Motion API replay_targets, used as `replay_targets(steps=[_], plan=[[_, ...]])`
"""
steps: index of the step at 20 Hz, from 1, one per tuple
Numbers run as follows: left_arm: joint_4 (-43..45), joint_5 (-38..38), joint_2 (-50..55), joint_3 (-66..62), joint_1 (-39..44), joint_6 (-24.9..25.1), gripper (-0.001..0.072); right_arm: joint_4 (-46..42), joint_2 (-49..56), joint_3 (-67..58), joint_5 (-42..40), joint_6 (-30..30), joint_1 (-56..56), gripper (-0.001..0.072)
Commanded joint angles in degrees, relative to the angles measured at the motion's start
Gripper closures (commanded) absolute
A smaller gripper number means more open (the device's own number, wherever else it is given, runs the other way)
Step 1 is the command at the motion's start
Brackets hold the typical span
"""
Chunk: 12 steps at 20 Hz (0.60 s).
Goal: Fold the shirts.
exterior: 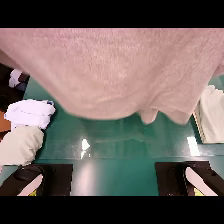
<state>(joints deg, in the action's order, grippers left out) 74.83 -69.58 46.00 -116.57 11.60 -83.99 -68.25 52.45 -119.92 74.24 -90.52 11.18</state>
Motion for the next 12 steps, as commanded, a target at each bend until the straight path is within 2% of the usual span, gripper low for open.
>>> replay_targets(steps=[1,4,6,9,12], plan=[[1.38,-3.26,4.55,1.49,-0.04,-0.15,0.0681,5.44,6.32,-2.58,3.04,-0.42,0.74,0.0698],[2.97,-5.01,12.59,10.62,-0.04,-0.15,0.0681,4.55,10.16,8.87,1.09,-1.16,-1.49,0.0698],[2.97,-4.24,19.10,17.64,-0.04,-0.11,0.0681,0.96,14.71,15.67,1.01,-1.18,-4.09,0.0698],[3.41,3.02,30.53,26.03,-0.04,0.55,0.0681,-5.42,23.37,22.84,-0.76,-1.44,-8.46,0.0698],[5.97,7.19,40.33,27.45,-0.04,0.46,0.0680,-6.05,30.91,26.03,-6.69,-1.44,-11.74,0.0696]])
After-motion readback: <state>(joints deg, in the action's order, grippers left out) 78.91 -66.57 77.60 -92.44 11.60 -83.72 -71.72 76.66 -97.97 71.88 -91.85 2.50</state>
